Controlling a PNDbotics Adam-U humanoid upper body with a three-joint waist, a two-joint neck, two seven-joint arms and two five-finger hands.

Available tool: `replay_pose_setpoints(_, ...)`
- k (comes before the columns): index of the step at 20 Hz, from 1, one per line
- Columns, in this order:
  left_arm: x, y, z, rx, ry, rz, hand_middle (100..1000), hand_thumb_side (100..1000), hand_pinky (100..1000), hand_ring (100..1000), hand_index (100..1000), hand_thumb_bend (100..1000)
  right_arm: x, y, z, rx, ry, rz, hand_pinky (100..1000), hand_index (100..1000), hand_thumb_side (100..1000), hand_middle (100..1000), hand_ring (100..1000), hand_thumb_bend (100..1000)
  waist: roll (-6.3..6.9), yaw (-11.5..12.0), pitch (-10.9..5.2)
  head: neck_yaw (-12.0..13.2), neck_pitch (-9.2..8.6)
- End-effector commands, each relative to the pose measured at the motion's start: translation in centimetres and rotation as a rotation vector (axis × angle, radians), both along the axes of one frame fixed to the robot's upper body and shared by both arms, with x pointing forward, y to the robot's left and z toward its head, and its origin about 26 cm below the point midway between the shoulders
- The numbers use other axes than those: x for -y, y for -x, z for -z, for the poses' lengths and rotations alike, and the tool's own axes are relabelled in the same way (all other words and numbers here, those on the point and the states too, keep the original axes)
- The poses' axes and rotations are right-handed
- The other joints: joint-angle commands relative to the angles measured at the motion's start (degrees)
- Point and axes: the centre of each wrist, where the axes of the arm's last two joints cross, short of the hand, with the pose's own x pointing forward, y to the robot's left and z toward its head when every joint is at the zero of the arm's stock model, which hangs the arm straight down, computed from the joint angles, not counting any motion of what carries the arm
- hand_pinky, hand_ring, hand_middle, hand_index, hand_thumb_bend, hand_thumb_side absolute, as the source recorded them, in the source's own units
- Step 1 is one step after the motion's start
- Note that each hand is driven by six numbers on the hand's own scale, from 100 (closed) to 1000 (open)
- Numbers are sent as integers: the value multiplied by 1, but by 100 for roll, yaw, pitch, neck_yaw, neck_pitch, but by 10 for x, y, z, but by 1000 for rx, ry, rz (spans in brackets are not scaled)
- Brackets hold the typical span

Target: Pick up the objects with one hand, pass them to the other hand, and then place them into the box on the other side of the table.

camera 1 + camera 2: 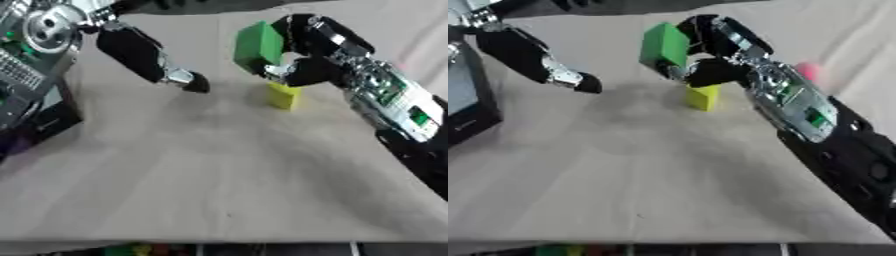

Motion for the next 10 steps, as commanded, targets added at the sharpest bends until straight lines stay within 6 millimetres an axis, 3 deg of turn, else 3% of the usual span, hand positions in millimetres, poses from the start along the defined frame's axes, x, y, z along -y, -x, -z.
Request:
replay_pose_setpoints(1, 3, 1, -6, 26, -1, 2, 840, 303, 801, 808, 813, 797, -4, 4, -10, 42, 22, -29, 796, 474, 100, 440, 716, 352, 35, -3, -275, 33, -76)
replay_pose_setpoints(10, 15, -1, -1, 8, -25, 24, 824, 283, 796, 798, 798, 770, -12, 5, -10, 43, 28, -79, 803, 475, 100, 440, 711, 290, 38, -14, -258, 3, -15)
